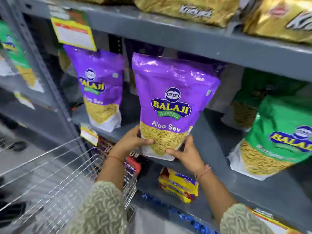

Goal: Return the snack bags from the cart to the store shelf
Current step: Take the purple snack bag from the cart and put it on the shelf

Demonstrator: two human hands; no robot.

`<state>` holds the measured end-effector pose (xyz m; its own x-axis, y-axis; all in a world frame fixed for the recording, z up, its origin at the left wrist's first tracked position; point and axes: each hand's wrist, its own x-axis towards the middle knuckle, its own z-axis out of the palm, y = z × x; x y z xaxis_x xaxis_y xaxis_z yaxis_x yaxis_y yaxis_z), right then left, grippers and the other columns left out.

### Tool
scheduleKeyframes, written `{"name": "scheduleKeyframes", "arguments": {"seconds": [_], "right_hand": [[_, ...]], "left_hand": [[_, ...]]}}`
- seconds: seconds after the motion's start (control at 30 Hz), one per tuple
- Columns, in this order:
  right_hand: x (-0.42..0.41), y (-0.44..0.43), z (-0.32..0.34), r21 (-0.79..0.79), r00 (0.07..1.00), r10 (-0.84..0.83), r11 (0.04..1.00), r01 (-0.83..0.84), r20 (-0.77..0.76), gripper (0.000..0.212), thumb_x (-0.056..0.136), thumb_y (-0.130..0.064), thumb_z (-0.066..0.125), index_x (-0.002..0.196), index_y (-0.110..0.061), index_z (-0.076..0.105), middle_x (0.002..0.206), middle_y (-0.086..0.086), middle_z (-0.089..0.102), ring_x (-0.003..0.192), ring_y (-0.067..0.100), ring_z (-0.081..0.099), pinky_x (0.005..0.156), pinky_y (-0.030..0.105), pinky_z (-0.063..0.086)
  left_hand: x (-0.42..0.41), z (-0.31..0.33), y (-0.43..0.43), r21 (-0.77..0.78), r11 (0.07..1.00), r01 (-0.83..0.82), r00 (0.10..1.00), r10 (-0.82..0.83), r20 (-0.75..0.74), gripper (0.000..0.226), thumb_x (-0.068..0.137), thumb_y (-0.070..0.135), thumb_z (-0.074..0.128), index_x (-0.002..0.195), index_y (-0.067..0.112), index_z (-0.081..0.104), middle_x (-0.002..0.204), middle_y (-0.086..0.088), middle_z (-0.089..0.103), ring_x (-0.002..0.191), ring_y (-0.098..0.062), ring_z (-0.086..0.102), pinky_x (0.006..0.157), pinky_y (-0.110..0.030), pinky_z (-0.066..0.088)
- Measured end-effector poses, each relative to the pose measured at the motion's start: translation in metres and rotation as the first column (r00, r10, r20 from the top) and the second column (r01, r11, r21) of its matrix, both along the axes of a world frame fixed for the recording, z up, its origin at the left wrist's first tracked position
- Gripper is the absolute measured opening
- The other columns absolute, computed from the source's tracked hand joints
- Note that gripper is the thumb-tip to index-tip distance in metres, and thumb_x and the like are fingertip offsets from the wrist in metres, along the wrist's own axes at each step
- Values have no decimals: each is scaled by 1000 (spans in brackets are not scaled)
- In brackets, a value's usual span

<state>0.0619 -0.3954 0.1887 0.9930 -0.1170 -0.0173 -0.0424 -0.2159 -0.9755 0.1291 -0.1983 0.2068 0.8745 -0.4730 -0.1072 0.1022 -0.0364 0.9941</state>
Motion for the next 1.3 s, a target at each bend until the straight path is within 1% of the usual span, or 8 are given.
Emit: {"name": "scheduleKeyframes", "arguments": {"seconds": [0.13, 0.23, 0.47, 0.57, 0.7, 0.93, 1.1, 1.3], "right_hand": [[23, -21, -9, 11, 987, -160, 987, 160, 11, 63, 68, -8, 77, 110, -24, 32, 99, -24, 52, 91, -5, 52, 65, -4, 41], [38, -29, -23, 19, 970, -242, 970, 242, 28, 68, 68, -2, 76, 114, -22, 31, 99, -22, 54, 88, -8, 54, 67, -1, 44], [46, -28, -43, -19, 951, -309, 951, 309, 21, 58, 70, -13, 76, 107, -33, 36, 105, -10, 58, 100, 16, 57, 90, 40, 48], [39, -25, -46, -8, 933, -359, 933, 359, 28, 74, 60, -18, 83, 120, -19, 39, 111, -8, 60, 105, 12, 60, 83, 25, 53], [36, -25, -43, -23, 905, -422, 906, 423, 58, 78, 52, -12, 87, 117, -19, 45, 111, -7, 60, 101, 6, 58, 78, 14, 48], [26, -15, -40, -126, 894, -445, 891, 437, -45, 48, 65, -10, 78, 105, -14, 51, 97, -3, 59, 78, 1, 55, 61, -4, 38], [2, 3, -47, -285, 877, -479, 847, 449, -41, 48, 67, -21, 78, 107, -13, 53, 105, 8, 68, 93, 19, 59, 84, 28, 46], [-14, 18, -48, -436, 894, -448, 805, 403, 0, 54, 70, -28, 75, 116, -16, 50, 115, 8, 66, 106, 33, 57, 95, 43, 46]], "left_hand": [[47, 0, -38, 27, 990, 139, 990, -139, -11, 58, 55, 1, 69, 109, 7, 52, 97, -2, 68, 88, -11, 63, 83, -25, 51], [73, -6, -54, 65, 968, 242, 970, -243, 8, 56, 55, 1, 70, 107, 10, 51, 80, 14, 74, 79, 3, 65, 75, -15, 52], [83, -31, -58, 2, 983, 186, 979, -185, -86, 68, 62, 0, 69, 125, 3, 42, 111, -7, 58, 101, -18, 54, 92, -30, 45], [80, -35, -53, 16, 989, 147, 984, -145, -101, 77, 59, -4, 70, 127, 5, 36, 114, -10, 55, 105, -22, 52, 85, -25, 49], [79, -38, -45, 22, 996, 84, 990, -81, -118, 101, 49, -12, 68, 137, 7, 22, 130, -17, 44, 120, -29, 45, 103, -47, 37], [70, -47, -43, 229, 973, 27, 997, -44, 70, 65, 66, -7, 71, 124, 7, 46, 126, -19, 57, 113, -21, 50, 97, -30, 38], [54, -57, -18, 290, 955, 57, 986, -100, 135, 74, 64, -6, 74, 129, 7, 41, 128, -17, 57, 118, -21, 50, 103, -34, 36], [37, -66, -8, 298, 954, -39, 974, -31, 225, 78, 61, -3, 77, 130, 12, 43, 124, -10, 59, 115, -17, 52, 104, -34, 38]]}}
